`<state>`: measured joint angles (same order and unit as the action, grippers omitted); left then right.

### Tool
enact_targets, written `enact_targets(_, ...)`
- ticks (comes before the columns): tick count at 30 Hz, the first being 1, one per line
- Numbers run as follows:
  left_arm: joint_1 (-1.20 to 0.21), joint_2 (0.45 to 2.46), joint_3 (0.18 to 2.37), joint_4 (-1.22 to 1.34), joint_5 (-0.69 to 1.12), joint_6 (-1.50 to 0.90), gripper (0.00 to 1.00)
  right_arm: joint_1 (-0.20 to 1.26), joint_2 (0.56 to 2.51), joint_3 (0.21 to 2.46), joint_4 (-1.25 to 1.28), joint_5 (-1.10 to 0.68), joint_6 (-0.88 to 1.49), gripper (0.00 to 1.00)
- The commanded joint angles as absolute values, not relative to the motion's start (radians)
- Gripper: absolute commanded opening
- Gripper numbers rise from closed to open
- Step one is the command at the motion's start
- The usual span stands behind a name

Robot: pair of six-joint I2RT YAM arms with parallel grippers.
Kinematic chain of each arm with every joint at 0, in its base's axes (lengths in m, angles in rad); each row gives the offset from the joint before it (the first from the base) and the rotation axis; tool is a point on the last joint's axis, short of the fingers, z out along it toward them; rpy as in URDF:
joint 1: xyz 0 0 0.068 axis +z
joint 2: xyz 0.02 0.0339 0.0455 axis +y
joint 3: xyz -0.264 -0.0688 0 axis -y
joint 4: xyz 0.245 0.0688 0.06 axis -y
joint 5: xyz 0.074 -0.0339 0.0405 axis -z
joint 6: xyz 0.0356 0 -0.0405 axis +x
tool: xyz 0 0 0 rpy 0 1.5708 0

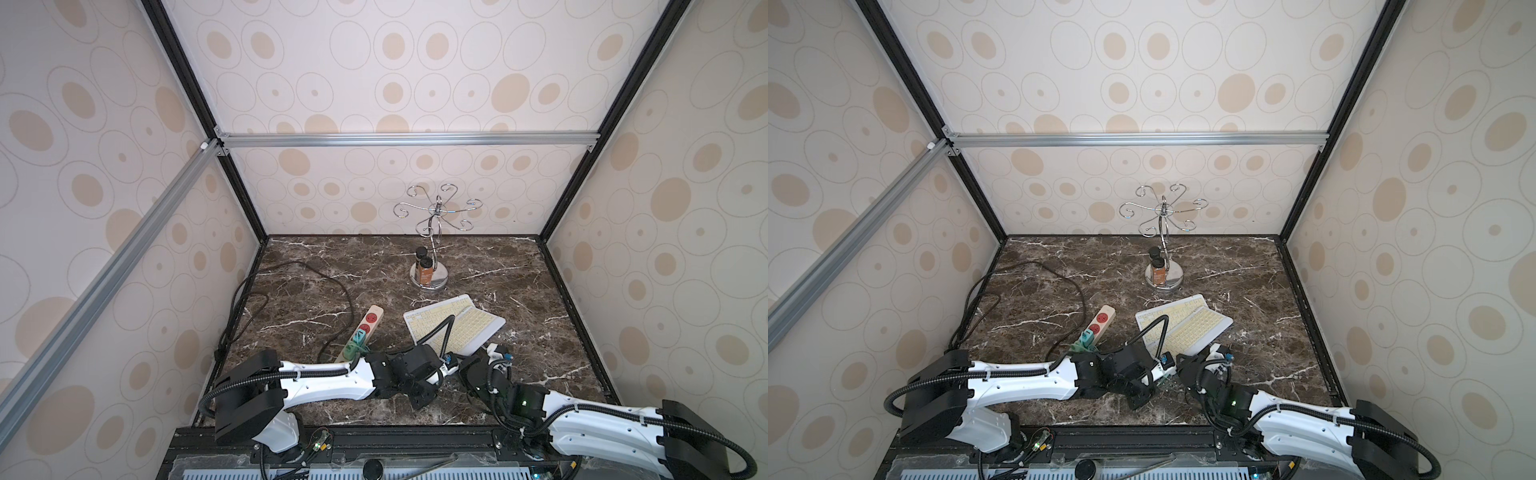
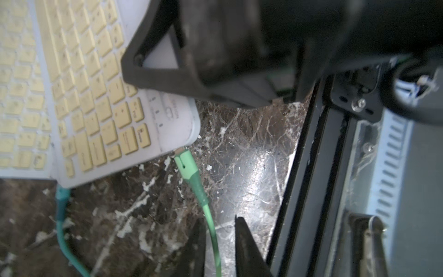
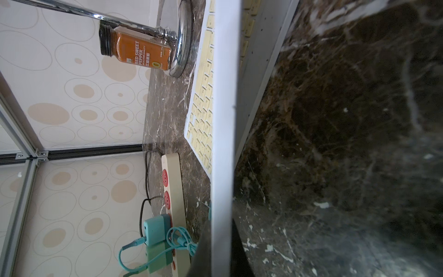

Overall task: Unplug the wireless keyboard
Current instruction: Pick up the keyboard from the center of the board.

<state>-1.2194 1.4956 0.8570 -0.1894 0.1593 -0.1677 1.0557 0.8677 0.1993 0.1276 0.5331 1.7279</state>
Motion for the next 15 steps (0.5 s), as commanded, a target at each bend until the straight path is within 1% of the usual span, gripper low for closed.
enact_targets(1, -1.225, 1.450, 0.837, -0.132, 0.158, -0.180, 0.34, 1.062, 0.841, 0.203, 0.031, 0.560, 1.772, 0.00)
enact_targets(3, -1.226, 1.429, 0.817, -0.096, 0.137, -0.198, 0.43, 1.062, 0.815, 0.199, 0.014, 0.575, 1.767, 0.00)
enact_targets(6, -1.224, 1.385, 0.769, -0.016, 0.098, -0.231, 0.52, 1.062, 0.774, 0.200, -0.002, 0.591, 1.727, 0.00)
enact_targets(7, -1.225, 1.370, 0.751, 0.013, 0.085, -0.243, 0.53, 1.063, 0.761, 0.201, 0.000, 0.597, 1.702, 0.00)
enact_targets(10, -1.225, 1.310, 0.676, 0.141, 0.050, -0.293, 0.54, 1.062, 0.717, 0.225, -0.025, 0.635, 1.585, 0.00)
enact_targets(13, -1.226, 1.222, 0.532, 0.420, 0.043, -0.326, 0.58, 1.062, 0.662, 0.228, -0.055, 0.692, 1.492, 0.00)
enact_targets(15, -1.227, 1.173, 0.443, 0.579, 0.034, -0.344, 0.60, 1.062, 0.618, 0.211, 0.022, 0.712, 1.369, 0.00)
